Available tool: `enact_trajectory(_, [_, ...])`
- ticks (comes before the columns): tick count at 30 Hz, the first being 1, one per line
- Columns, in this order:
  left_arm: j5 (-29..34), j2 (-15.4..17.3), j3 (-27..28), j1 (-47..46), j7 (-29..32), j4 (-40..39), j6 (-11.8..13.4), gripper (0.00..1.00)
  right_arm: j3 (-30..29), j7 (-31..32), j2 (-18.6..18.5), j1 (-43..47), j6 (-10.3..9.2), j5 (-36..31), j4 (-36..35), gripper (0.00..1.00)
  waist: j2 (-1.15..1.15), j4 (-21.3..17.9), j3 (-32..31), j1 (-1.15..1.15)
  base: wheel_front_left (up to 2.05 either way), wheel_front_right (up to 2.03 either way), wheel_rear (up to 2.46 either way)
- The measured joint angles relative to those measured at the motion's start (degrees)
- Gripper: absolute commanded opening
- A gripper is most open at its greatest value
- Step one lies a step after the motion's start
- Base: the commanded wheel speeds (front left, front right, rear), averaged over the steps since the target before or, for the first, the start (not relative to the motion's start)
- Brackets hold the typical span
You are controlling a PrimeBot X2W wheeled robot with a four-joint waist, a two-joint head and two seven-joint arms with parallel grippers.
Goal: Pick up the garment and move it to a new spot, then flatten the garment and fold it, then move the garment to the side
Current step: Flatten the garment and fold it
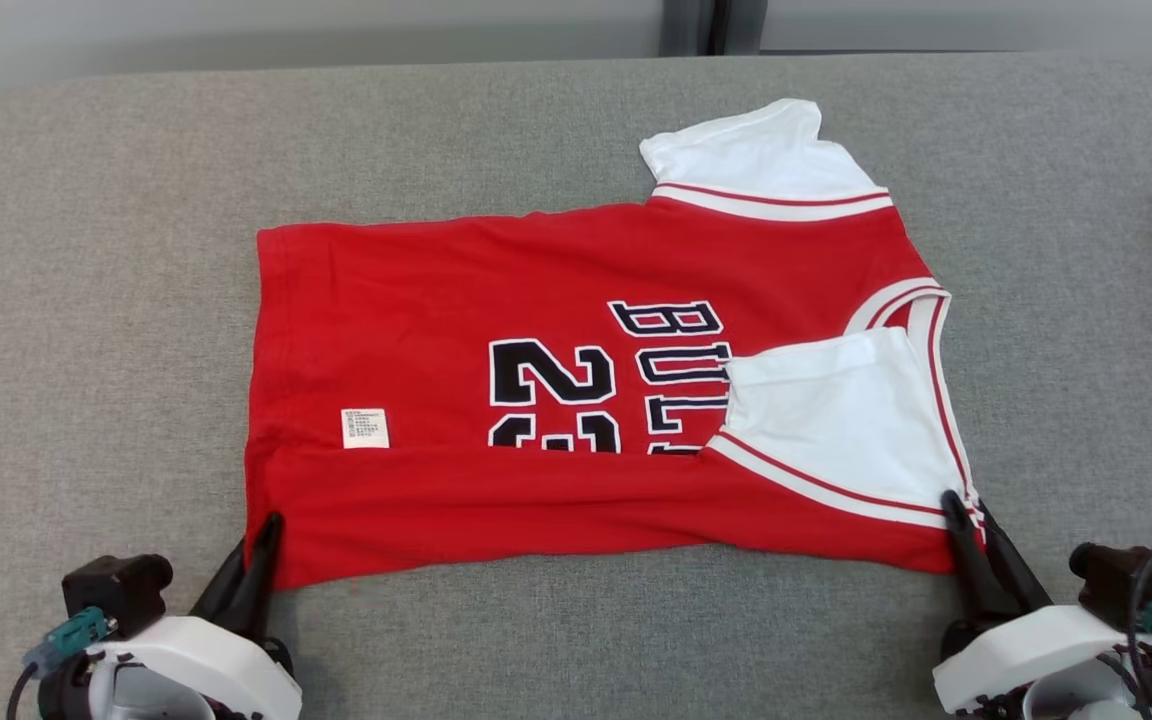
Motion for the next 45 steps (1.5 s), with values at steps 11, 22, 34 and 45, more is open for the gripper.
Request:
enact_trajectory(11, [0.97,5.35,-0.41,6.75,6.57,-12.45,3.67,0.00,-3.61,6.37,-0.01,9.57,-0.01,0.75,-12.65,0.00,0.00,0.69,-3.40,0.00,0.00,0.00,0.00])
enact_trajectory(22, [-0.87,5.01,-0.77,12.83,9.20,-16.66,6.51,1.00,-5.21,11.90,1.54,17.88,-0.03,1.10,-20.76,1.00,0.00,0.50,-4.62,0.00,0.00,0.00,0.00])
enact_trajectory(34, [2.87,2.75,2.93,6.18,-2.58,-17.69,8.79,1.00,-7.75,6.75,1.82,8.98,-0.03,-5.14,-28.02,1.00,0.00,-0.13,-5.59,0.00,0.00,0.00,0.00])
enact_trajectory(45, [5.12,4.48,2.31,3.10,-1.76,-18.85,9.49,1.00,-9.03,8.87,1.82,6.78,-0.03,-7.24,-30.55,1.00,0.00,0.24,-5.68,0.00,0.00,0.00,0.00])
